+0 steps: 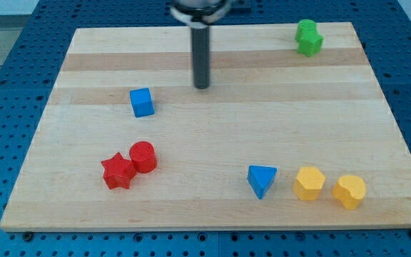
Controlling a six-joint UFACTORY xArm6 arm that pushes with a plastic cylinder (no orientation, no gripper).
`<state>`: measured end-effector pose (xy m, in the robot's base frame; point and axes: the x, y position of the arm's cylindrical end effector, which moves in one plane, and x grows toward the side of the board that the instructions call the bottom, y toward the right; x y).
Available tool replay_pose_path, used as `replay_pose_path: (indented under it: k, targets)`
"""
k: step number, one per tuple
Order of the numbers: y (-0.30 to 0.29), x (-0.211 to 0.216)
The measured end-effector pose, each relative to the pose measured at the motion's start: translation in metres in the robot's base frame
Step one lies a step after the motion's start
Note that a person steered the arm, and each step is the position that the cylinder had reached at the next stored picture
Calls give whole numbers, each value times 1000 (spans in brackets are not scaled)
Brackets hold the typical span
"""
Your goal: Move the blue cube to the left of the red star
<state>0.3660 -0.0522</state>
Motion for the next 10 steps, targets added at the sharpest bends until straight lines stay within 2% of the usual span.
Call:
replay_pose_path:
  k: [2,3,4,7,8,10]
  targets:
    - [-71,47]
    - [-71,42]
    - [-103,33]
    - [-155,99]
    - [-147,92]
    - [-177,82]
